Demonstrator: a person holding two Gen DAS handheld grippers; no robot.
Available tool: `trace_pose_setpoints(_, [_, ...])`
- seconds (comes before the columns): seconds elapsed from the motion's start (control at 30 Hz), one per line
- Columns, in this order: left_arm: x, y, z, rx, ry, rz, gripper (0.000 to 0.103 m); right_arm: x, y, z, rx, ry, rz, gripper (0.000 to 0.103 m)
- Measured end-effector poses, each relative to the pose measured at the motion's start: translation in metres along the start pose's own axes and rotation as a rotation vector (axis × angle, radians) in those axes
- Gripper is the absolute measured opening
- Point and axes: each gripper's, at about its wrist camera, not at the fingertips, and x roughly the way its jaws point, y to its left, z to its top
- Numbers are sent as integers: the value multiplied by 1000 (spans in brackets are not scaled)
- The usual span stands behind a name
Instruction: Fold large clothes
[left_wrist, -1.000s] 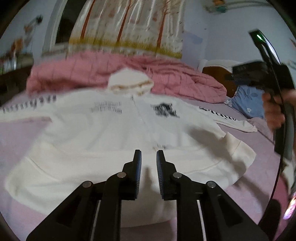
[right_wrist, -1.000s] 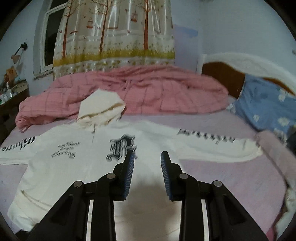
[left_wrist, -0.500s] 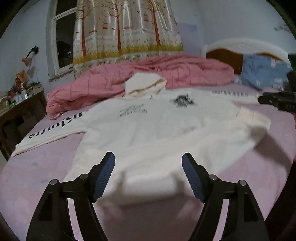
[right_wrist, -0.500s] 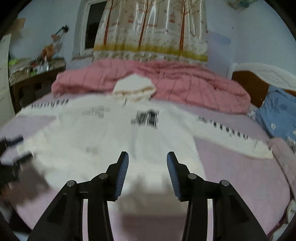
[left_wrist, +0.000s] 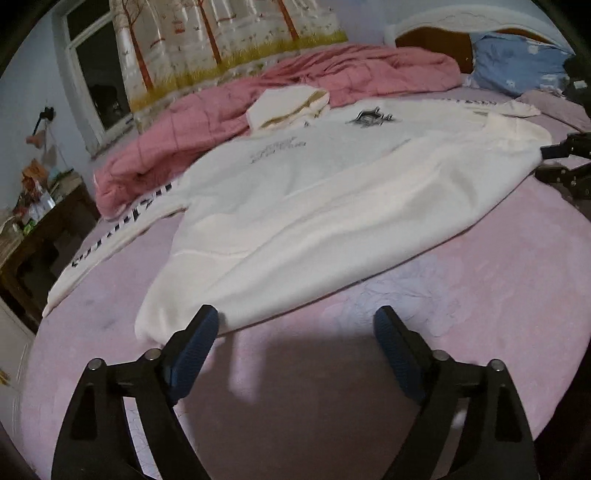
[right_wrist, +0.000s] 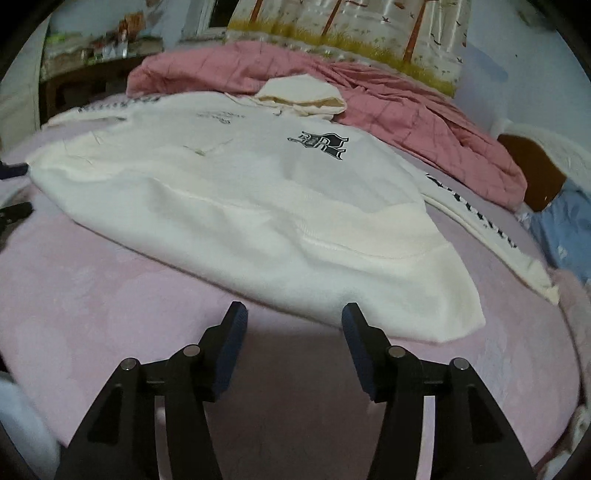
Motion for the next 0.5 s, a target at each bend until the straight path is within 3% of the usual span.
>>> trace_pose_setpoints(0.07, [5,5,7,-19,21,0,87,2,1,6,-11,6,-21,57])
trace_pose_setpoints(0.17, [16,12,12,5,44,88,87,6,-1,8,-10,-3,-58,61])
trace_pose_setpoints(0.27, [22,27,13,-61,68,10,85,7,-7,7,-1,-11,-111,60])
trace_pose_setpoints(0.3, [23,31,14,-90,71,-8,79,8,-9,8,1,-8,-111,50])
trace_pose_setpoints(0.4, [25,44,13,-149,74,-39,67,11,-27,8,27,6,-72,36])
trace_pose_setpoints(0.43, [26,46,14,-161,75,-50,58,10,-30,7,38,1,-66,34])
trace_pose_setpoints(0.47, [27,47,14,-171,75,-56,54,11,-38,6,58,-7,-56,24])
trace_pose_setpoints(0.5, [27,49,15,-179,75,-61,39,11,-41,6,73,-11,-44,17])
